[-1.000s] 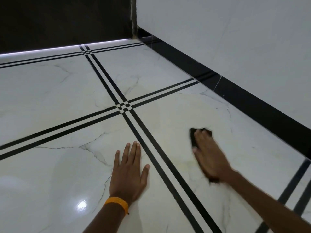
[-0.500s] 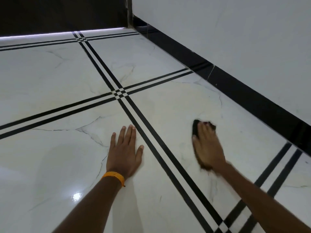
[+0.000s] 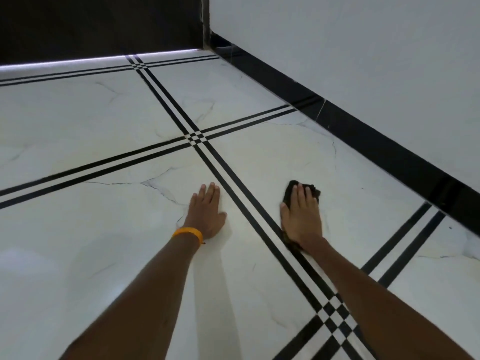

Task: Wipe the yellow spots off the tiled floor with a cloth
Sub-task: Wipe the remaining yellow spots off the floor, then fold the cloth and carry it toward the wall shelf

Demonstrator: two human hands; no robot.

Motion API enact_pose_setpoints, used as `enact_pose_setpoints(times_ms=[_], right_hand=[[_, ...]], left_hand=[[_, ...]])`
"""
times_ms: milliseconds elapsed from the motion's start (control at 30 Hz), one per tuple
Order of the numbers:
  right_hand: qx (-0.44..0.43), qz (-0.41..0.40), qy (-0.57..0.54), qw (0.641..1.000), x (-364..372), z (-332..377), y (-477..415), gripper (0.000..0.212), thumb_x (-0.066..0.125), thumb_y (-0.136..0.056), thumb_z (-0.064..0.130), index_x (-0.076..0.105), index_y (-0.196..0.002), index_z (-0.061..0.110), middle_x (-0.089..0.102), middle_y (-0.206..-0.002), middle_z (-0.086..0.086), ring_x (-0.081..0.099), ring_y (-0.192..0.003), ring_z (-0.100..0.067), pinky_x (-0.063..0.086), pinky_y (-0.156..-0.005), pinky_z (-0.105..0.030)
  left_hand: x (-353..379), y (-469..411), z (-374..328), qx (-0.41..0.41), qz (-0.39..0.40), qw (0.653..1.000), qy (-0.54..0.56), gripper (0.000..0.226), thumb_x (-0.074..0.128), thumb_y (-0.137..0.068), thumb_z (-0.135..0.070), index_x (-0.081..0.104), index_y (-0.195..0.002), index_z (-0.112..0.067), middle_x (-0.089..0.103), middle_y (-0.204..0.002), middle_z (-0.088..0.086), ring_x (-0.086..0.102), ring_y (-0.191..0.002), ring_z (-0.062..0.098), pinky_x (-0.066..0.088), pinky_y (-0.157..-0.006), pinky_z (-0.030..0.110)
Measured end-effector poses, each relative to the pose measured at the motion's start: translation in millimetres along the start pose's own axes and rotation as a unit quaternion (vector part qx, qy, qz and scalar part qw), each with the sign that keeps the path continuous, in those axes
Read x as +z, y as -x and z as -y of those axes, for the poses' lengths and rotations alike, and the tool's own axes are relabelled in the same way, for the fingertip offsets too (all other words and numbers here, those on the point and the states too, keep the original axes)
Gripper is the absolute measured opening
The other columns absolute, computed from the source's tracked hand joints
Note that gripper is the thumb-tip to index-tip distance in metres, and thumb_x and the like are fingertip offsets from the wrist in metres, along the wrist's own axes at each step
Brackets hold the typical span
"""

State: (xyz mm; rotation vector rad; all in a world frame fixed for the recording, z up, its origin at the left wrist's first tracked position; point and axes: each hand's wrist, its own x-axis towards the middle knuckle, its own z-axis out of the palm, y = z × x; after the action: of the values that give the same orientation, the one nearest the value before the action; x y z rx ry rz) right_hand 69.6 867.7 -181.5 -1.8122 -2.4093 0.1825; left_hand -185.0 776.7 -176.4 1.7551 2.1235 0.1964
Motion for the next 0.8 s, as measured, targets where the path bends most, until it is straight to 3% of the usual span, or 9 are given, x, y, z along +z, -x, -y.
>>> enact_pose_setpoints(times_ms=[67, 133, 233, 367, 433, 500, 567, 700, 800], right_hand=[[-0.051, -0.021, -0.008, 0.998, 13.3, 52.4, 3.3, 0.067, 0.022, -0.104, 0.040, 0.021, -0.159, 0.002, 0.021, -0.167, -0.016, 0.015, -0.155, -0.036, 0.011, -0.127, -0.047], [-0.173, -0.001, -0.057, 0.983, 28.6, 105.2, 39.5, 0.065, 0.025, -0.103, 0.037, 0.026, -0.159, 0.005, 0.023, -0.167, -0.012, 0.016, -0.156, -0.034, 0.010, -0.127, -0.046], [-0.247, 0.037, -0.144, 0.957, 34.2, 133.1, 98.1, 0.061, 0.037, -0.102, 0.033, 0.032, -0.158, 0.009, 0.024, -0.167, -0.010, 0.015, -0.157, -0.028, 0.012, -0.127, -0.042], [-0.085, 0.082, -0.344, 0.931, 4.2, 141.7, 104.8, 0.054, 0.065, -0.088, 0.002, 0.057, -0.141, 0.011, 0.040, -0.159, -0.005, 0.037, -0.146, -0.020, 0.027, -0.120, -0.026], [-0.006, 0.054, -0.376, 0.925, -6.6, 151.8, 102.3, 0.049, 0.066, -0.084, -0.006, 0.063, -0.128, 0.012, 0.055, -0.140, -0.005, 0.053, -0.131, -0.021, 0.041, -0.115, -0.031], [0.043, 0.050, -0.366, 0.928, -15.3, 156.9, 98.8, 0.047, 0.071, -0.081, -0.008, 0.063, -0.124, 0.010, 0.061, -0.125, -0.008, 0.062, -0.116, -0.023, 0.054, -0.097, -0.030], [0.094, 0.070, -0.361, 0.925, -26.2, 157.8, 90.2, 0.055, 0.079, -0.078, -0.003, 0.058, -0.129, 0.005, 0.063, -0.119, -0.011, 0.064, -0.105, -0.023, 0.051, -0.078, -0.022], [0.156, 0.170, -0.359, 0.904, -47.8, 162.8, 89.4, 0.048, 0.083, -0.079, 0.005, 0.058, -0.121, 0.005, 0.059, -0.112, -0.008, 0.056, -0.098, -0.021, 0.050, -0.082, -0.030], [0.124, 0.200, -0.406, 0.883, -67.9, 174.2, 92.7, 0.049, 0.087, -0.072, 0.004, 0.063, -0.115, 0.013, 0.063, -0.116, -0.007, 0.061, -0.100, -0.021, 0.052, -0.083, -0.030]], left_hand=[[-0.1, 20.4, 4.0, 0.022, 0.006, 0.999, 0.031, 0.076, 0.044, -0.099, -0.032, 0.002, -0.160, -0.011, -0.007, -0.168, 0.006, -0.008, -0.155, 0.025, -0.004, -0.124, 0.040], [-7.4, 43.3, 14.6, 0.014, 0.024, 0.993, 0.118, 0.077, 0.042, -0.092, -0.034, 0.012, -0.159, -0.012, 0.003, -0.168, 0.005, -0.001, -0.155, 0.022, -0.002, -0.122, 0.034], [-28.4, 65.9, 17.2, -0.062, 0.010, 0.958, 0.279, 0.057, 0.053, -0.096, -0.019, 0.039, -0.151, -0.011, 0.036, -0.159, 0.007, 0.029, -0.148, 0.025, 0.022, -0.116, 0.030], [-47.8, 95.5, 24.5, -0.182, 0.036, 0.882, 0.433, 0.033, 0.058, -0.096, -0.012, 0.058, -0.128, -0.012, 0.061, -0.127, 0.015, 0.063, -0.110, 0.029, 0.057, -0.091, 0.039], [-53.8, 115.1, 34.9, -0.219, 0.075, 0.855, 0.463, 0.034, 0.061, -0.095, -0.011, 0.056, -0.128, -0.010, 0.064, -0.115, 0.016, 0.068, -0.098, 0.028, 0.061, -0.080, 0.037], [-59.0, 127.0, 39.8, -0.220, 0.088, 0.856, 0.460, 0.035, 0.062, -0.094, -0.010, 0.054, -0.129, -0.011, 0.065, -0.110, 0.015, 0.069, -0.092, 0.027, 0.061, -0.076, 0.034], [-67.8, 130.1, 40.9, -0.213, 0.076, 0.857, 0.463, 0.034, 0.062, -0.095, -0.010, 0.054, -0.127, -0.011, 0.065, -0.108, 0.013, 0.067, -0.091, 0.026, 0.060, -0.072, 0.032], [-79.0, 142.3, 35.2, -0.200, 0.064, 0.854, 0.475, 0.030, 0.062, -0.094, -0.010, 0.057, -0.124, -0.010, 0.065, -0.112, 0.014, 0.067, -0.093, 0.024, 0.059, -0.072, 0.030], [-91.2, 151.7, 15.7, -0.176, 0.055, 0.845, 0.502, 0.025, 0.063, -0.096, -0.017, 0.060, -0.120, -0.012, 0.066, -0.109, 0.011, 0.068, -0.093, 0.022, 0.059, -0.071, 0.028]])
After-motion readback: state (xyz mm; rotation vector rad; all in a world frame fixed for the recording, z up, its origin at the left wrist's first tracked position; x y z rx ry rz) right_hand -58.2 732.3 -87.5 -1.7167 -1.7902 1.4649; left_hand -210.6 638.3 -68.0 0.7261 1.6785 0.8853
